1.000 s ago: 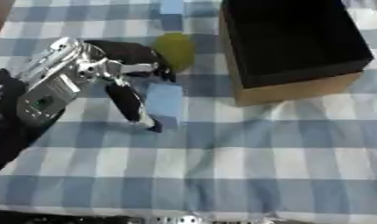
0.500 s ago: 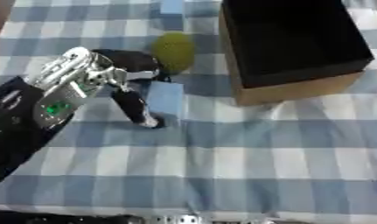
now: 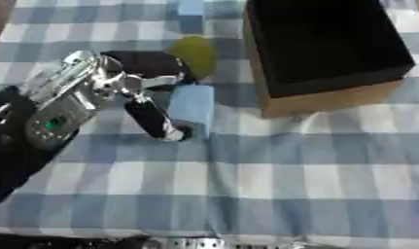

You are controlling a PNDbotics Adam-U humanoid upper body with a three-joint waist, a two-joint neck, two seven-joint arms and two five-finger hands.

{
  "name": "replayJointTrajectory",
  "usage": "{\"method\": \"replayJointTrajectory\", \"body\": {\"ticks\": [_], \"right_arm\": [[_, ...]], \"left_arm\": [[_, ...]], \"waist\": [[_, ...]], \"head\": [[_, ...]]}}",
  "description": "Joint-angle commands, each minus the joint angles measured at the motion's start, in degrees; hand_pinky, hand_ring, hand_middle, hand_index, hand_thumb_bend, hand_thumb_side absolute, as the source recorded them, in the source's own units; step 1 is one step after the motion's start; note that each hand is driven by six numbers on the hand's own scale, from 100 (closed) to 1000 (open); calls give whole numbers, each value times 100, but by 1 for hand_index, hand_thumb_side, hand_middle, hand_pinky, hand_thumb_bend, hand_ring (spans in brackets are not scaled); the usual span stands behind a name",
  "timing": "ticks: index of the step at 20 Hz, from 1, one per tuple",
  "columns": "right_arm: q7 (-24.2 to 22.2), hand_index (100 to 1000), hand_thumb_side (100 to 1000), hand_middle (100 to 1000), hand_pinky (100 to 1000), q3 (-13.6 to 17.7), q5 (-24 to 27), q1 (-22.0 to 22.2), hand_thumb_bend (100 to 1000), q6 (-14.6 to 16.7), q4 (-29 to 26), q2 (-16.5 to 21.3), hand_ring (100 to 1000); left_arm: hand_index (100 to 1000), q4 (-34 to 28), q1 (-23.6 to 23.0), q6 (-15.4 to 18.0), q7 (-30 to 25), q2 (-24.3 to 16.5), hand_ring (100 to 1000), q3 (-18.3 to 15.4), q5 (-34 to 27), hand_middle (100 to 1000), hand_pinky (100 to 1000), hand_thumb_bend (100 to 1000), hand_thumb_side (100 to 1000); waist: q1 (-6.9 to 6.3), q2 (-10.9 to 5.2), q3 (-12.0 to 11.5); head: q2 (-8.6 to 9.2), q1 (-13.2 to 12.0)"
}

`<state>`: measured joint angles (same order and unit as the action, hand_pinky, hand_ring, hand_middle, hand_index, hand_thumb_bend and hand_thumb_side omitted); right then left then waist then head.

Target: Pick up objects on the table and place them in the box.

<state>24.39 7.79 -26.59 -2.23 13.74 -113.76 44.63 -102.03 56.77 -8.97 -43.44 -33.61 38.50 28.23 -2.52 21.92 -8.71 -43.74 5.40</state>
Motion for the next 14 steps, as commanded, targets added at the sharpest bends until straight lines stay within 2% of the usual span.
{"method": "replayJointTrajectory", "body": {"ticks": [1, 5, 6, 7, 10, 14], "right_arm": [[19, 901, 470, 601, 897, 93, -14, -5, 100, -12, -83, 124, 985], [21, 901, 470, 602, 897, 87, -15, -8, 100, -6, -83, 137, 984], [22, 901, 470, 604, 898, 87, -15, -9, 100, -4, -83, 141, 981], [30, 901, 470, 604, 898, 90, -14, -17, 100, 2, -83, 150, 980], [54, 901, 470, 608, 898, 90, -7, -67, 100, 25, -83, 176, 974], [60, 900, 470, 612, 898, 58, 36, -222, 100, 83, -83, 216, 967]], "left_arm": [[746, -731, 175, -208, -241, -394, 705, -327, -244, 606, 741, 163, 408], [751, -1141, 268, -427, -403, -484, 709, -554, -340, 610, 743, 159, 400], [743, -1192, 302, -462, -403, -469, 702, -594, -342, 603, 737, 130, 353], [743, -1220, 399, -488, -358, -386, 700, -651, -308, 602, 735, 121, 347], [739, -1031, 686, -509, -269, 32, 696, -668, -177, 596, 733, 100, 351], [736, -152, 1118, -270, -18, 899, 689, -684, -84, 589, 728, 100, 347]], "waist": [[-69, -103, -13], [-66, -122, -20], [-62, -130, -16], [-55, -144, -10], [-23, -166, 16], [42, -178, 95]], "head": [[36, 39], [56, 58], [67, 57], [86, 54], [139, 16], [186, -97]]}}
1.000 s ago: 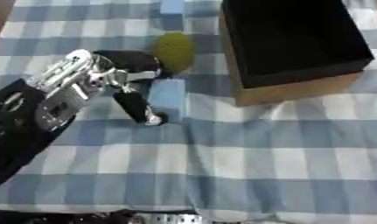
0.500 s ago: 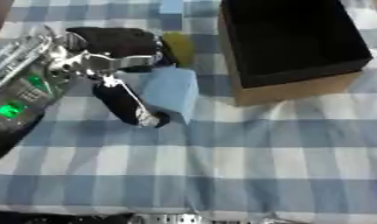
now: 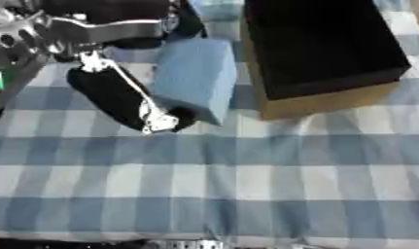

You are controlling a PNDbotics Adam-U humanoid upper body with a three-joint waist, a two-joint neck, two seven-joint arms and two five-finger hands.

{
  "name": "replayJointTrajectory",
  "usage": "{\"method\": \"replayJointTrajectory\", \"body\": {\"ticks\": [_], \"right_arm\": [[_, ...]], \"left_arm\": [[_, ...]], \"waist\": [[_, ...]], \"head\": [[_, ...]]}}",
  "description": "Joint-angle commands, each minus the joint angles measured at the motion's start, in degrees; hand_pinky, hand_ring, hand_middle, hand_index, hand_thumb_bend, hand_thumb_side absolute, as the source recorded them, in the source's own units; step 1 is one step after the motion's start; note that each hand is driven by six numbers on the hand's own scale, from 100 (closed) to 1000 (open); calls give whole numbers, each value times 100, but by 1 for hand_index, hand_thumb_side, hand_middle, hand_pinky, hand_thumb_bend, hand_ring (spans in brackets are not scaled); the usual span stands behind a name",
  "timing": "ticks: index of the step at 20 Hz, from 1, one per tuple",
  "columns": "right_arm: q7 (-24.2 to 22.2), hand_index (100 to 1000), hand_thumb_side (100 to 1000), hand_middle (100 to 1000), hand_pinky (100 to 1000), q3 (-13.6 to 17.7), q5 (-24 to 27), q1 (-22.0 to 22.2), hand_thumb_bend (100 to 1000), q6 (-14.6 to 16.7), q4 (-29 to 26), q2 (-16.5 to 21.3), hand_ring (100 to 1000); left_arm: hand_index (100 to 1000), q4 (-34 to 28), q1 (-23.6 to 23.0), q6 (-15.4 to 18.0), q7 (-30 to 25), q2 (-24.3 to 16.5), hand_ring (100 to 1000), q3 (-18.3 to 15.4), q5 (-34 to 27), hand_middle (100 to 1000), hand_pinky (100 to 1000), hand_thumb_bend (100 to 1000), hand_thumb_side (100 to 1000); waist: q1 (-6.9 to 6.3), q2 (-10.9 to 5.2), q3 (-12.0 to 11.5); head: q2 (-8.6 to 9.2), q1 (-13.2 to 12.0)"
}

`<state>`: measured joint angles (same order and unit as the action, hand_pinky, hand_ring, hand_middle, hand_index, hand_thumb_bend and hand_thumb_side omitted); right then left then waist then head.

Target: Pick up objects on the table and place them in the box.

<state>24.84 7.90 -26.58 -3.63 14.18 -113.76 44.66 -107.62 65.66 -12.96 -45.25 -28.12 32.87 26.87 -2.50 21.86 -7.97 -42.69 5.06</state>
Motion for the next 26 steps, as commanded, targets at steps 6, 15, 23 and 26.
{"method": "replayJointTrajectory", "body": {"ticks": [6, 15, 23, 26], "right_arm": [[54, 901, 470, 618, 898, 47, 79, -302, 100, 115, -83, 311, 959], [17, 901, 470, 614, 899, 14, 185, -514, 100, 161, -83, 350, 963], [-42, 901, 470, 609, 899, -10, 251, -617, 100, 184, -83, 297, 968], [-68, 901, 470, 607, 899, -19, 272, -636, 100, 185, -83, 270, 971]], "left_arm": [[732, 1975, 861, 1227, 643, 1110, 693, -317, 209, 589, 733, 100, 314], [734, 3479, 1292, 2234, 826, 1609, 698, -716, 1054, 594, 737, 100, 343], [752, 4478, 1255, 2572, 1176, 2035, 716, -1009, 1729, 614, 753, 118, 403], [755, 4744, 1234, 2660, 1325, 2168, 716, -1105, 1851, 616, 753, 126, 425]], "waist": [[67, -147, 148], [-26, -36, 354], [-42, 54, 542], [-48, 84, 603]], "head": [[40, -145], [119, -276], [172, -397], [186, -418]]}}
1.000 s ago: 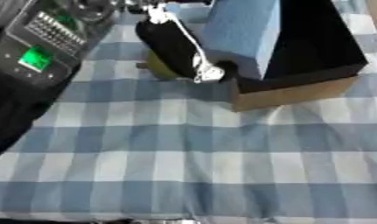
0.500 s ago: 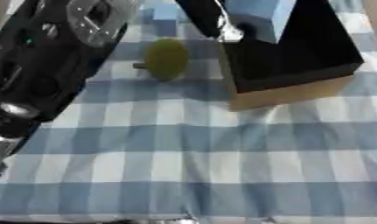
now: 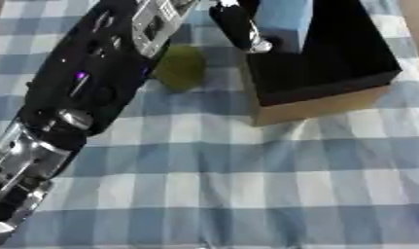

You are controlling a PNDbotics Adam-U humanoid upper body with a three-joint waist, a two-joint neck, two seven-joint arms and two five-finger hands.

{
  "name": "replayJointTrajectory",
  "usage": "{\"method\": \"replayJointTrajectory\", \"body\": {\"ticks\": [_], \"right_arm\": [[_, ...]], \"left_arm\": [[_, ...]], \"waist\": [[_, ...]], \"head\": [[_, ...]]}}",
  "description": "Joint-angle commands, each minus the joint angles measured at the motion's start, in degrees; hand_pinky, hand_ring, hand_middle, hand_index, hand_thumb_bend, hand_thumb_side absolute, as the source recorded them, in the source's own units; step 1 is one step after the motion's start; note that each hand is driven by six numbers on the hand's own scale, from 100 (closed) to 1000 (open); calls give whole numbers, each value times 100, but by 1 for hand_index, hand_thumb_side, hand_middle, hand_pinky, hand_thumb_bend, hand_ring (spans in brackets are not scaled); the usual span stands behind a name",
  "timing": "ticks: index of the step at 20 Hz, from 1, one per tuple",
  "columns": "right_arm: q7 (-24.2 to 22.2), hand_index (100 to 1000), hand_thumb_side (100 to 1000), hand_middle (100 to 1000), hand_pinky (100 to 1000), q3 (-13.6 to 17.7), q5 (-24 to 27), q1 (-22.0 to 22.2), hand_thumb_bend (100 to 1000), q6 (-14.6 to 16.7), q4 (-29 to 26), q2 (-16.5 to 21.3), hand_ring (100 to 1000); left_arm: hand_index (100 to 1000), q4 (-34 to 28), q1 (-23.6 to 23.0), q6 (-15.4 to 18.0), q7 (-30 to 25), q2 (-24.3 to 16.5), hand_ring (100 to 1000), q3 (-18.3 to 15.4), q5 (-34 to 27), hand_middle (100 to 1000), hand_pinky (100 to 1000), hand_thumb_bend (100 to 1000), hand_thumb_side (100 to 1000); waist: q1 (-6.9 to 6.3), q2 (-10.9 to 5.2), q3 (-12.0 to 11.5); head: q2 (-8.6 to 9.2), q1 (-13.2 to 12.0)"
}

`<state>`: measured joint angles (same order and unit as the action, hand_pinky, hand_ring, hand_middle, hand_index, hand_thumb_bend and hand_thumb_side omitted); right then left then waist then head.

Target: Pick up objects on the table and place them in the box.

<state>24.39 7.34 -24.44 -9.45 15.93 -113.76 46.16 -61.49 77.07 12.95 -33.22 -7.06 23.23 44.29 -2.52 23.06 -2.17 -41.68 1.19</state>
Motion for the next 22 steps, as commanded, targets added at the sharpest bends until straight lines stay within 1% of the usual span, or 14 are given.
{"method": "replayJointTrajectory", "body": {"ticks": [1, 6, 7, 8, 10, 11, 13, 14, 15, 18, 22], "right_arm": [[-32, 901, 470, 607, 899, 34, 65, -59, 100, 11, -83, 111, 972], [-76, 901, 470, 602, 899, 20, 109, -72, 100, 8, -83, 66, 975], [-81, 900, 470, 600, 899, 23, 116, -65, 100, 5, -83, 59, 977], [-86, 901, 470, 598, 899, 23, 125, -57, 100, 0, -83, 53, 979], [-100, 901, 470, 597, 899, 23, 147, -32, 100, -11, -83, 47, 981], [-106, 899, 470, 596, 899, 25, 156, -21, 100, -18, -83, 46, 981], [-112, 899, 470, 595, 899, 33, 170, -5, 100, -26, -83, 46, 982], [-113, 899, 470, 595, 899, 36, 175, -2, 100, -27, -83, 48, 982], [-113, 899, 470, 594, 899, 38, 178, 0, 100, -27, -83, 49, 983], [-112, 899, 470, 594, 898, 41, 193, 4, 100, -31, -83, 53, 983], [-105, 899, 470, 593, 898, 49, 210, 14, 100, -50, -83, 47, 984]], "left_arm": [[756, 211, 91, 100, 155, 97, 717, -160, 151, 617, 753, 131, 431], [776, 493, 83, 239, 297, 239, 729, -238, 386, 634, 762, 161, 460], [804, 516, 93, 242, 342, 250, 745, -265, 425, 657, 776, 186, 468], [838, 525, 105, 233, 390, 256, 763, -289, 467, 689, 791, 228, 491], [874, 516, 134, 202, 468, 248, 790, -320, 560, 726, 816, 282, 520], [905, 503, 148, 187, 491, 236, 828, -324, 624, 775, 856, 358, 553], [924, 470, 168, 176, 500, 212, 851, -322, 752, 802, 881, 462, 592], [927, 455, 173, 181, 484, 203, 855, -320, 814, 806, 885, 480, 599], [933, 444, 174, 188, 465, 199, 869, -323, 860, 820, 900, 536, 610], [933, 431, 168, 204, 357, 183, 873, -347, 910, 823, 902, 557, 617], [948, 375, 168, 206, 262, 170, 880, -361, 778, 842, 907, 590, 615]], "waist": [[-50, -29, 41], [-71, -5, 92], [-78, -4, 96], [-86, -3, 98], [-103, -6, 94], [-111, -8, 90], [-128, -13, 84], [-134, -14, 83], [-138, -15, 83], [-158, -19, 85], [-170, -27, 82]], "head": [[93, -38], [105, -69], [105, -69], [104, -67], [95, -58], [87, -55], [67, -44], [62, -37], [58, -32], [36, 3], [25, 13]]}}
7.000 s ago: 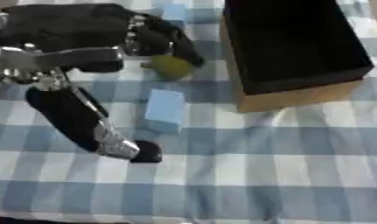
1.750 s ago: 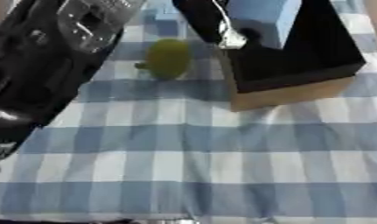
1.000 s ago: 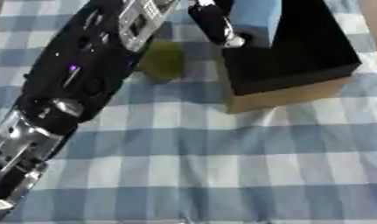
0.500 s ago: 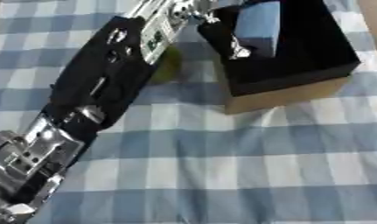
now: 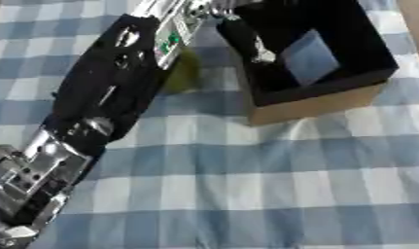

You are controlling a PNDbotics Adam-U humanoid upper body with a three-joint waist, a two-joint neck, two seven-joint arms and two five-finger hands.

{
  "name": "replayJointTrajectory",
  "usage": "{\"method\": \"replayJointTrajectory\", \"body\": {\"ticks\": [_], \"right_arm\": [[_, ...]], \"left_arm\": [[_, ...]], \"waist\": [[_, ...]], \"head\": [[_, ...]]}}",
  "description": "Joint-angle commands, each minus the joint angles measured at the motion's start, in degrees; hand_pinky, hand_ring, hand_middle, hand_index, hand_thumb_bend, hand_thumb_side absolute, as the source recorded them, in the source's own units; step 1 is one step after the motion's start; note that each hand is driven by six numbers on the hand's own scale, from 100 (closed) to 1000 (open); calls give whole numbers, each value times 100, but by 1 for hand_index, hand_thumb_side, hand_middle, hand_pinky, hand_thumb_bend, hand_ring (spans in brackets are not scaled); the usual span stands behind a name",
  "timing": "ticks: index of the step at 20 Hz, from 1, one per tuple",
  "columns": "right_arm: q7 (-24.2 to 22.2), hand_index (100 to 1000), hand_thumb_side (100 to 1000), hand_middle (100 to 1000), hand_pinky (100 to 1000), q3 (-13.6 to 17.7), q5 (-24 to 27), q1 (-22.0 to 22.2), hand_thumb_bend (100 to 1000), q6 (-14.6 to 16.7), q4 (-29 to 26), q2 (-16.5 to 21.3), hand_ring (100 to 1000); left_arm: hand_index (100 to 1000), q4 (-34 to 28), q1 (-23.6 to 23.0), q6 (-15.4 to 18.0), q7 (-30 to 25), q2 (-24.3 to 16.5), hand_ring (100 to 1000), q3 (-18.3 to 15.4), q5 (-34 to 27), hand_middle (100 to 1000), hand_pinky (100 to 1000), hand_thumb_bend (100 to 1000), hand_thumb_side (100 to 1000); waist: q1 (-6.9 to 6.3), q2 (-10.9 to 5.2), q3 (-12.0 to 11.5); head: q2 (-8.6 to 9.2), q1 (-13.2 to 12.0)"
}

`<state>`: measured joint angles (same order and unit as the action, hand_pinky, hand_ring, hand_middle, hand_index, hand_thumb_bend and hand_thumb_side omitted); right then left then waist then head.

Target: Pick up objects on the table and place them in the box.

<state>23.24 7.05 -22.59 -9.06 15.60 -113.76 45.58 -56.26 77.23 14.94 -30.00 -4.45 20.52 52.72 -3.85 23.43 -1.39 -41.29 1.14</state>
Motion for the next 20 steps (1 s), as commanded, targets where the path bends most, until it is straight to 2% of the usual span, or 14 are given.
{"method": "replayJointTrajectory", "body": {"ticks": [1, 4, 9, 11, 16, 20], "right_arm": [[9, 899, 470, 593, 898, 78, 29, -23, 100, -18, -83, 103, 984], [10, 899, 470, 594, 898, 79, 37, -16, 100, -20, -83, 103, 985], [16, 899, 470, 593, 898, 93, 33, 23, 100, -30, -83, 103, 986], [29, 899, 470, 593, 898, 112, 14, 68, 100, -42, -83, 116, 986], [108, 899, 470, 592, 898, 187, -70, 239, 100, -99, -83, 147, 987], [155, 899, 470, 593, 898, 201, -107, 299, 100, -128, -83, 164, 985]], "left_arm": [[947, -174, 156, 10, -77, -97, 880, -90, -111, 840, 907, 602, 609], [940, -247, 166, -2, -130, -118, 889, -76, -195, 844, 914, 655, 587], [916, -422, 161, -87, -77, -246, 869, -95, -397, 815, 894, 550, 569], [912, -556, 188, -181, -53, -441, 867, -138, -516, 813, 892, 542, 549], [907, -922, 177, -353, -236, -1290, 872, -237, -788, 818, 896, 569, 537], [900, -1092, 22, -492, -405, -1743, 873, -250, -926, 821, 897, 578, 525]], "waist": [[-38, -67, 2], [-39, -79, -2], [-51, -96, -25], [-71, -107, -59], [-138, -143, -214], [-118, -175, -319]], "head": [[-14, 17], [-11, 15], [-44, 34], [-64, 56], [-126, 192], [-152, 298]]}}
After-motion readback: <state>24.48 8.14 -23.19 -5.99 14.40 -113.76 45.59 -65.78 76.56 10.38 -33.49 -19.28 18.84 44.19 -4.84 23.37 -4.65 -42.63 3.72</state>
